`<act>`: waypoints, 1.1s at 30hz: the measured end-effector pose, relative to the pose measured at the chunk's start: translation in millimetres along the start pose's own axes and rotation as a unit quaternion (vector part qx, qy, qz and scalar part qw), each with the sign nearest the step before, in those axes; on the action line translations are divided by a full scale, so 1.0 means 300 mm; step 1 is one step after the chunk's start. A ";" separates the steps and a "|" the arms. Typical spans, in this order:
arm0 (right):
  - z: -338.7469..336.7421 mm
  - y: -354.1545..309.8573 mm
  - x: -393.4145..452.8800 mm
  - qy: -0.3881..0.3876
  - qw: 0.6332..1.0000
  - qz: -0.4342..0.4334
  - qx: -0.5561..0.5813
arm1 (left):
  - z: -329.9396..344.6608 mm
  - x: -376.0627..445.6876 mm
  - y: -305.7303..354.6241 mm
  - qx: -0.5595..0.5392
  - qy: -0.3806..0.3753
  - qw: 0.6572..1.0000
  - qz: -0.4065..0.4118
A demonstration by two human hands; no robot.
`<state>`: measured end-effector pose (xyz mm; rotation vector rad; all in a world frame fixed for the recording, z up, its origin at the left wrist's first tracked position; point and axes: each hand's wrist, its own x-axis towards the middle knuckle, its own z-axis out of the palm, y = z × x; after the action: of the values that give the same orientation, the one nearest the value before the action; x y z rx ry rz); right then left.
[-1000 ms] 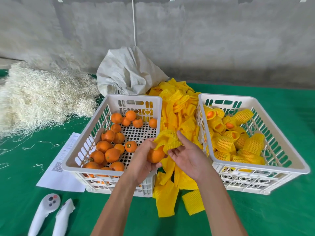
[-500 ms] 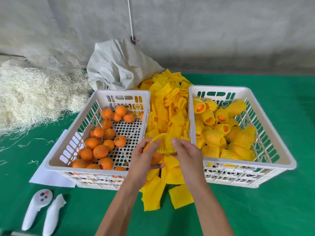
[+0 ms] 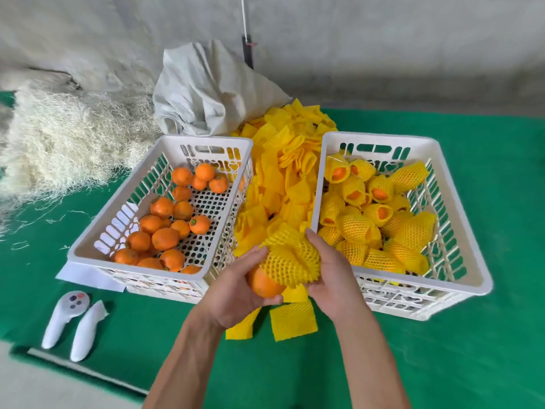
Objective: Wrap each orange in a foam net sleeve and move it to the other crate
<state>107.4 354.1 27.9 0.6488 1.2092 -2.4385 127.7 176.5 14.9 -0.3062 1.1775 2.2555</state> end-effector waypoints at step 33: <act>0.347 0.165 0.031 0.100 0.837 -0.419 -0.336 | -0.186 -0.090 0.222 0.172 0.137 0.954 0.203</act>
<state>98.2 240.1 46.1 0.1463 2.7063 -2.2291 107.6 91.1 39.4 -0.2612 1.8986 2.3352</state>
